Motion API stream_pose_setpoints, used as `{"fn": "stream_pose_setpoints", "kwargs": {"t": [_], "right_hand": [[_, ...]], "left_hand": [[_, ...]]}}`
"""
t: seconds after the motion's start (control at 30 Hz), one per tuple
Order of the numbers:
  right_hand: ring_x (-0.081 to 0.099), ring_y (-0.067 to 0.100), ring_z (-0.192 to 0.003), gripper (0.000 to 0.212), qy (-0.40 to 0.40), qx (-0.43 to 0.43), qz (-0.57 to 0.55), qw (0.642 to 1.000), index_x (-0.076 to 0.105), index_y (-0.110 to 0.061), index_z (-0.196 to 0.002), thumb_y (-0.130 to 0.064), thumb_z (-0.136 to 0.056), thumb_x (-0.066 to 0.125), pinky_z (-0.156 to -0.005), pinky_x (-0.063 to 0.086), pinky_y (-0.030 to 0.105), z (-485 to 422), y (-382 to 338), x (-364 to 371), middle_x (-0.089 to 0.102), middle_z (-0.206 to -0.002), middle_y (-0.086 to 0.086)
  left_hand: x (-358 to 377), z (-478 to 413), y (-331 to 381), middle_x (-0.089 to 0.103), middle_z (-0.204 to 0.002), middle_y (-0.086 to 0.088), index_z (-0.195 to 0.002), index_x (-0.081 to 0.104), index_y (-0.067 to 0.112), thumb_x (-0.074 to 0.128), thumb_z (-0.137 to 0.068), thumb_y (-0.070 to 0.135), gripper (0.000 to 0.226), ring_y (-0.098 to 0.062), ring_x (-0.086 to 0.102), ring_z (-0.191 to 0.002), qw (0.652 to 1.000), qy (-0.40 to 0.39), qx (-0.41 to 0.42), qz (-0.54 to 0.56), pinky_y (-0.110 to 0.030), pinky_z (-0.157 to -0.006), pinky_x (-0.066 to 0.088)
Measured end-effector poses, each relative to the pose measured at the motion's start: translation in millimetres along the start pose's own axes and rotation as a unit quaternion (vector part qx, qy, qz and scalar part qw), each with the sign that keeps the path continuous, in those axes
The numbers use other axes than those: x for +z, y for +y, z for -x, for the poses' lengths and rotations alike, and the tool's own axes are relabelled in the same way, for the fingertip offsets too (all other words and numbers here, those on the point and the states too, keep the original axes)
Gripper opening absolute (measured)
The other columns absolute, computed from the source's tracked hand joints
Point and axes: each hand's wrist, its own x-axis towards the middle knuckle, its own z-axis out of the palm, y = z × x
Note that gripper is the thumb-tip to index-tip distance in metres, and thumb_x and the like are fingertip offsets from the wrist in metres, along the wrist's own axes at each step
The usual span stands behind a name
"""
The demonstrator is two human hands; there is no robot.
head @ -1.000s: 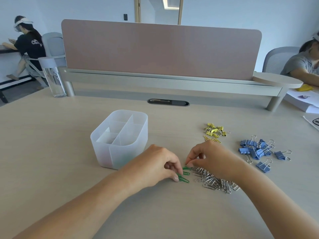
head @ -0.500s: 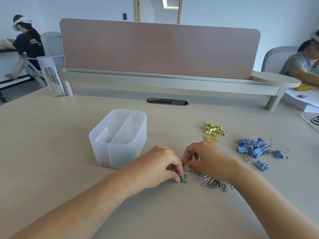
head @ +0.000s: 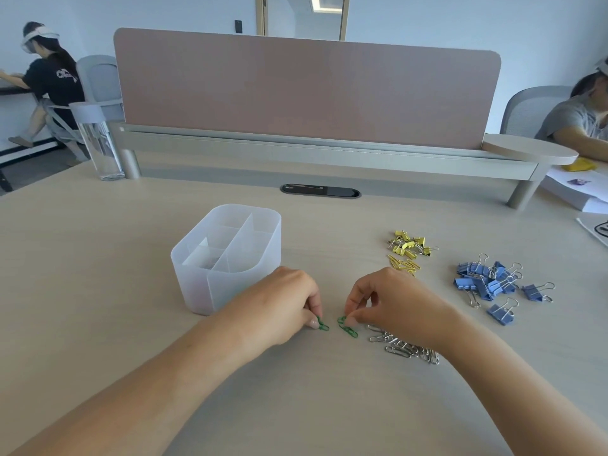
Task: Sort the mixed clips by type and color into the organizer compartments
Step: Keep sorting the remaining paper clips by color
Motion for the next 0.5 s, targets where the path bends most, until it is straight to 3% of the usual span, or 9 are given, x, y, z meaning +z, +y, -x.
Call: {"fn": "stream_pose_setpoints", "kwargs": {"t": [0.2,0.37,0.5], "right_hand": [[0.051,-0.002,-0.065,0.020,-0.018,0.004,0.010,1.000,0.071,-0.028,-0.080,-0.037,-0.068,0.084,-0.057,0.037,0.012,2.5,-4.0,-0.5,0.066,-0.075,-0.013],[0.051,-0.001,-0.073,0.025,-0.020,0.003,0.030,0.999,0.070,-0.030,-0.084,-0.045,-0.068,0.082,-0.062,0.029,0.012,6.6,-5.9,-1.9,0.064,-0.078,-0.016],[0.051,-0.001,-0.073,0.017,-0.028,-0.004,0.044,0.999,0.071,-0.028,-0.084,-0.037,-0.073,0.081,-0.063,0.033,0.012,6.7,-6.8,-1.2,0.066,-0.079,-0.015]], "left_hand": [[2.9,0.4,-0.7,0.055,-0.084,0.010,-0.092,0.068,0.022,0.065,-0.091,0.022,0.003,-0.009,0.053,-0.080,1.000,-0.015,-0.005,-0.012,-0.023,-0.065,0.041],[3.8,2.7,-0.2,0.060,-0.100,0.003,-0.101,0.065,0.019,0.058,-0.096,0.021,0.009,-0.010,0.049,-0.096,0.999,-0.023,0.022,-0.042,-0.024,-0.075,0.041],[4.6,3.2,-1.2,0.061,-0.105,0.001,-0.104,0.064,0.019,0.055,-0.098,0.022,0.011,-0.012,0.047,-0.105,0.996,-0.017,0.043,-0.070,-0.024,-0.082,0.042]]}}
